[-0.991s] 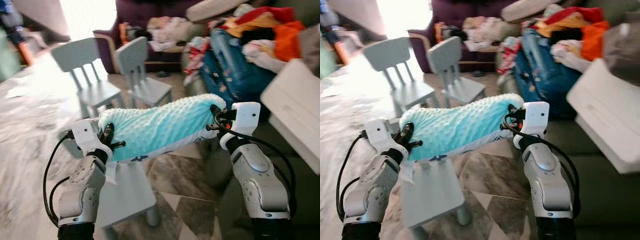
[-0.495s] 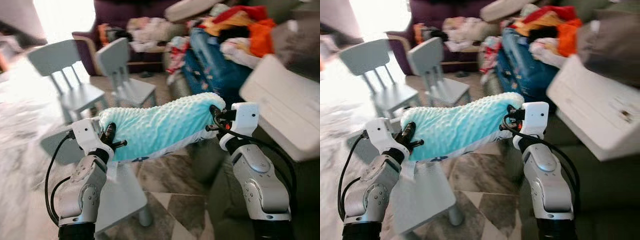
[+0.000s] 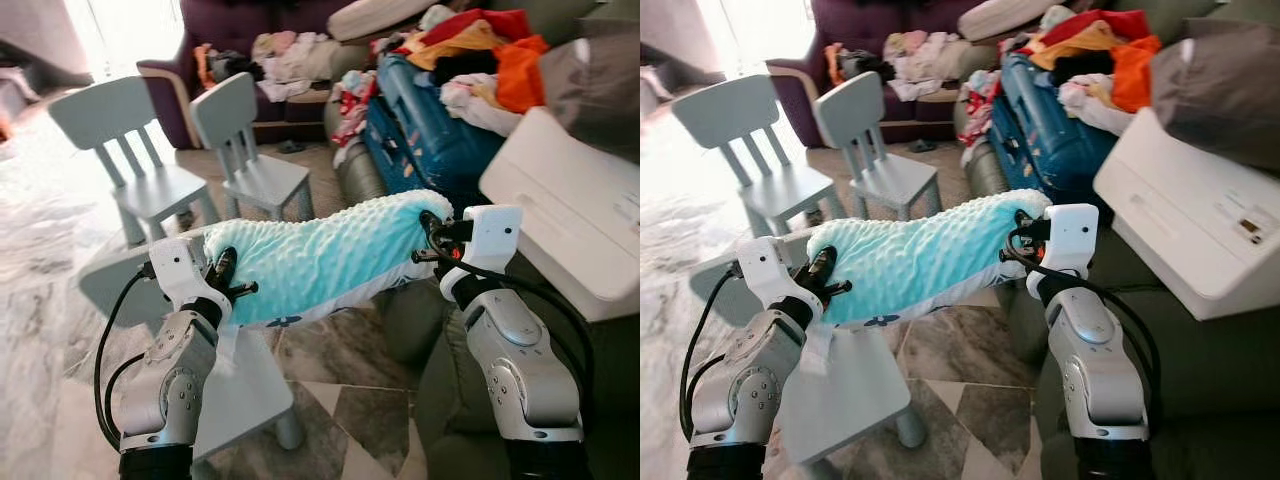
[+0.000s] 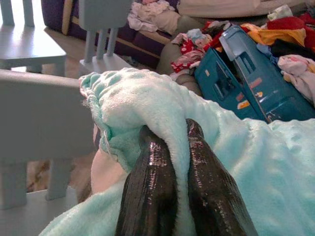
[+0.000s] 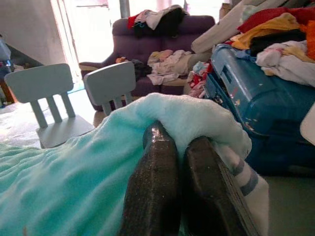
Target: Move the pillow to the sofa
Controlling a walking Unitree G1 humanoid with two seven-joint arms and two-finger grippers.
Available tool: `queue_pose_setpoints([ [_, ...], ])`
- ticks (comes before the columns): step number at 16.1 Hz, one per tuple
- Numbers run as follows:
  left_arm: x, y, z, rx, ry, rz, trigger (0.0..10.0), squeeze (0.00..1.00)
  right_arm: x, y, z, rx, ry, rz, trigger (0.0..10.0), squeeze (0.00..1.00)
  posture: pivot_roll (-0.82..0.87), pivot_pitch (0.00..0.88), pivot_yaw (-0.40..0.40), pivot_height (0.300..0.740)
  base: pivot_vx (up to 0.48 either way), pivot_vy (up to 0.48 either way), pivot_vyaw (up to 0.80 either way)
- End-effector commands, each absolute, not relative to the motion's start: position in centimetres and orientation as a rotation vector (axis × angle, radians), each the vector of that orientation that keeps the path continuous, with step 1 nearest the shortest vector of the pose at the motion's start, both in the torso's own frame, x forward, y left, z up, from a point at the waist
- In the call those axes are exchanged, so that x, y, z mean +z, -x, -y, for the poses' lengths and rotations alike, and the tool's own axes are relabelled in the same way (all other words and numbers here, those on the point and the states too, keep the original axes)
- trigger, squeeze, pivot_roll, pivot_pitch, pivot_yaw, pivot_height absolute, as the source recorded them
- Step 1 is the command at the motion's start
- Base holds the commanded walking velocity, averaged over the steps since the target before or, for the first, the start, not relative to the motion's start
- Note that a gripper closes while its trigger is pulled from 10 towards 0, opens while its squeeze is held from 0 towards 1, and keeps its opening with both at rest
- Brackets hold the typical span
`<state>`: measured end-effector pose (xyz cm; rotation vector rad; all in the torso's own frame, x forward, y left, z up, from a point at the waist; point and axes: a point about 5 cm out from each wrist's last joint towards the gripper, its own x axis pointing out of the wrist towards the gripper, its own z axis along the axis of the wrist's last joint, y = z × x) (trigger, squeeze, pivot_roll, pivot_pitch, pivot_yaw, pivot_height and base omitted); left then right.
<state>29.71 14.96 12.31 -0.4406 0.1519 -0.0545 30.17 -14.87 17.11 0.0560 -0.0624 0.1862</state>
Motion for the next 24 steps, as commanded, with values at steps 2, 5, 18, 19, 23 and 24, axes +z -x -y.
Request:
queue_pose_setpoints([
  [2, 12.98, -29.72, -14.83, -0.073, 0.445, -0.131, 10.0, 0.00, 18.07, -30.07, 14.61, 0.204, -0.058, 0.100, 10.0, 0.00, -0.17, 0.000, 0.016, 0.740, 0.000, 0.338, 0.00],
  [5, 12.91, -29.75, -14.78, -0.075, 0.445, -0.139, 10.0, 0.00, 18.06, -30.10, 14.58, 0.205, -0.060, 0.100, 10.0, 0.00, -0.17, 0.000, 0.017, 0.740, 0.000, 0.331, 0.00],
  [18, 12.87, -29.84, -14.56, -0.085, 0.447, -0.148, 10.0, 0.00, 18.05, -30.17, 14.52, 0.204, -0.062, 0.102, 10.0, 0.00, -0.17, 0.000, 0.020, 0.740, 0.000, 0.403, 0.00],
  [19, 12.87, -29.84, -14.54, -0.086, 0.446, -0.149, 10.0, 0.00, 18.08, -30.17, 14.51, 0.205, -0.061, 0.103, 10.0, 0.00, -0.17, 0.000, 0.020, 0.740, 0.000, 0.469, 0.00],
  [23, 12.87, -29.91, -14.53, -0.091, 0.444, -0.150, 10.0, 0.00, 18.13, -30.21, 14.47, 0.203, -0.059, 0.106, 10.0, 0.00, -0.18, 0.000, 0.020, 0.740, 0.000, 0.472, 0.00],
  [24, 12.88, -29.92, -14.52, -0.091, 0.444, -0.150, 10.0, 0.00, 18.14, -30.22, 14.47, 0.204, -0.059, 0.106, 10.0, 0.00, -0.17, 0.000, 0.020, 0.740, 0.000, 0.476, 0.00],
])
